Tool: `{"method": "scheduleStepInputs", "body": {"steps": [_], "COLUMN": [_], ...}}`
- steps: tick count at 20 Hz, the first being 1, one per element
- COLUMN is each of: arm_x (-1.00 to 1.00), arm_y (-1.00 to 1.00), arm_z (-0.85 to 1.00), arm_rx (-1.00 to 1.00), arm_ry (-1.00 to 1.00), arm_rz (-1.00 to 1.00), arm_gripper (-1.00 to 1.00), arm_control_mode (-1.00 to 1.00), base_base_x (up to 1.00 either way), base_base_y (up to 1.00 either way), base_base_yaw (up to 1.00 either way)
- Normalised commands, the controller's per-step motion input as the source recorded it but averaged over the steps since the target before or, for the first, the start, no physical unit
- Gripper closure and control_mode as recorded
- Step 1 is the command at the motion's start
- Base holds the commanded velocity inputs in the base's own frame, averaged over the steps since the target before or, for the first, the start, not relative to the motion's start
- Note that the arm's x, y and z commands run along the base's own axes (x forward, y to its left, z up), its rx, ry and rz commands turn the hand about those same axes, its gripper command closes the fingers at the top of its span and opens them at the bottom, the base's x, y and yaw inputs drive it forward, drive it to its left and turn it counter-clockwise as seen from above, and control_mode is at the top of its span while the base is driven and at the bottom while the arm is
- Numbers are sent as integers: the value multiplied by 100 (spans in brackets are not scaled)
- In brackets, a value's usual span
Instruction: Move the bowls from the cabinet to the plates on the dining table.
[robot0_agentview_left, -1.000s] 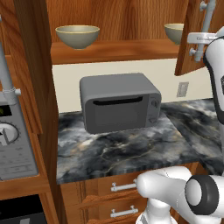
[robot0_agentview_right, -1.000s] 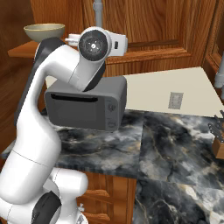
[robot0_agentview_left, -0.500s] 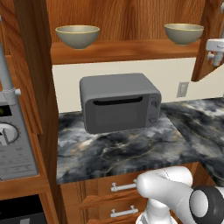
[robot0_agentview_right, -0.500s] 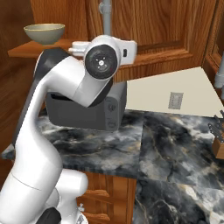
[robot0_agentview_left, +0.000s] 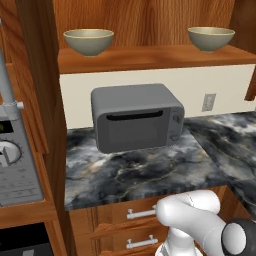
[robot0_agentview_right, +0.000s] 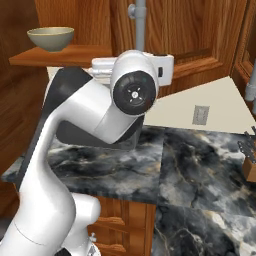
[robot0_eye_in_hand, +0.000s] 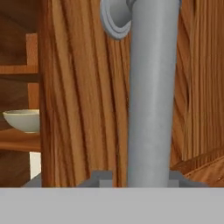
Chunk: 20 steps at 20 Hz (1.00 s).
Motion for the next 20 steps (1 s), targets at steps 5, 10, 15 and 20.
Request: {"method": "scheduleStepInputs", "body": {"steps": [5, 10, 15, 20], "arm_x": [-59, -43, -51, -49], "arm_y": [26, -3, -8, 20], "arm_z": [-33, -5, 0, 0], "arm_rx": [-11, 5, 5, 0], "arm_ry": [-3, -5, -5, -7], "arm_rz": [0, -2, -6, -9], "arm_gripper": [-100, -100, -100, -100], "arm_control_mode": [-100, -100, -100, -100], "base_base_x": [0, 0, 0, 0], "base_base_y": [0, 0, 0, 0], "base_base_yaw": [0, 0, 0, 0]}}
